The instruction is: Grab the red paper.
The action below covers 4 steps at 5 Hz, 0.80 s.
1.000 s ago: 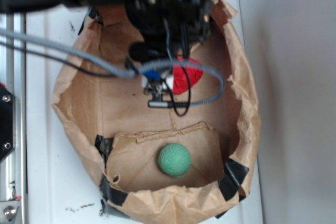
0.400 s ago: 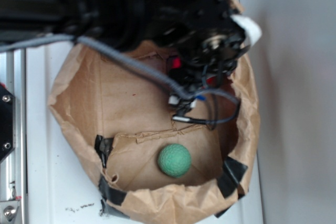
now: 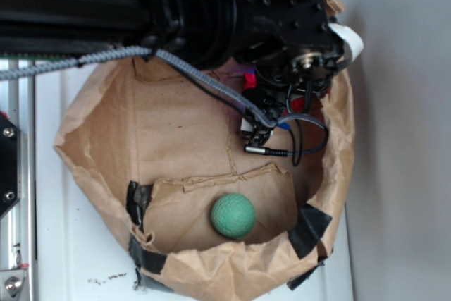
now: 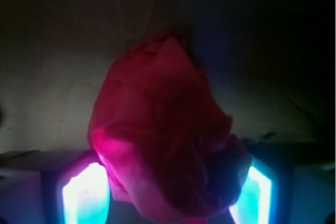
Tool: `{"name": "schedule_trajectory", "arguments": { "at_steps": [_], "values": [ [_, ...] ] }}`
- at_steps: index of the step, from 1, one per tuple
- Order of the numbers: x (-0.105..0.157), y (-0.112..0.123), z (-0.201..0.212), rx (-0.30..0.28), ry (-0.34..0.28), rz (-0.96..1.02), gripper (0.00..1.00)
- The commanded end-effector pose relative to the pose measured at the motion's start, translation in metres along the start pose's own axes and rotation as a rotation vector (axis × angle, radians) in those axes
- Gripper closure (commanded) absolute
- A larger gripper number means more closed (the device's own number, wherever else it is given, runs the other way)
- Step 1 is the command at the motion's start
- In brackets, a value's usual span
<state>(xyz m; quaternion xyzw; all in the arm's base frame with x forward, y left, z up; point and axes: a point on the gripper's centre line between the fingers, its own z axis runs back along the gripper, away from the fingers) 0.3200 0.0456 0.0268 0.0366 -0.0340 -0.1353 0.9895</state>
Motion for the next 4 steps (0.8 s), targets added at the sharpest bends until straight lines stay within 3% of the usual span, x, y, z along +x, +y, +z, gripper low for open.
{"name": "schedule_trajectory", "arguments": {
  "at_steps": [1, 4],
  "values": [
    [-0.001, 0.0, 0.025, 0.038, -0.075, 0.019, 1.0],
    [-0.054, -0.018, 0.113, -0.074, -0.196, -0.012, 1.0]
  ]
}}
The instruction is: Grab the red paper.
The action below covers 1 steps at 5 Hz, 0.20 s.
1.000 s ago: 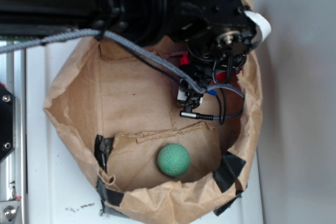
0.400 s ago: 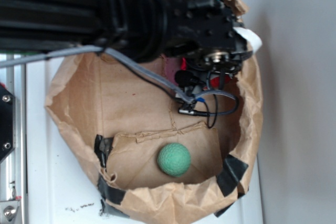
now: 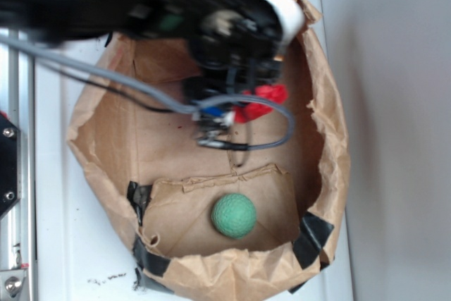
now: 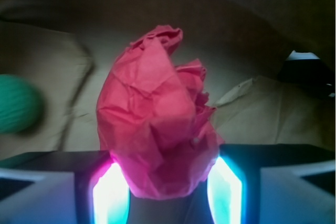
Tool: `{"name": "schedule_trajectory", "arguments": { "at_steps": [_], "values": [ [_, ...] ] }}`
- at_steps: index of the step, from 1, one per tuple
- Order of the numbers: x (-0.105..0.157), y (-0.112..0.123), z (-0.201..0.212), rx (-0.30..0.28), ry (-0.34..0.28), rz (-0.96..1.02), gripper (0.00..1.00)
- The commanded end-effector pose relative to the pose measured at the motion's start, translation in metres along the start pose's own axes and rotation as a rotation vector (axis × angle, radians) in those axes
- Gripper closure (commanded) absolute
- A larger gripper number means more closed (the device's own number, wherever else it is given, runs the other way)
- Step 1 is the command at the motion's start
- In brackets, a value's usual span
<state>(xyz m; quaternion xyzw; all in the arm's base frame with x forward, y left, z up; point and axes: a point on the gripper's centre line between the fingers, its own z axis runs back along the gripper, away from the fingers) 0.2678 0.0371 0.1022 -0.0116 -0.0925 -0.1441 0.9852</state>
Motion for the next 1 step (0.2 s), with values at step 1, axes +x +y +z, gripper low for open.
{"name": "schedule_trajectory", "arguments": {
  "at_steps": [1],
  "values": [
    [-0.0125, -0.0149, 0.0473, -0.011, -0.076, -0.038, 1.0]
  ]
}}
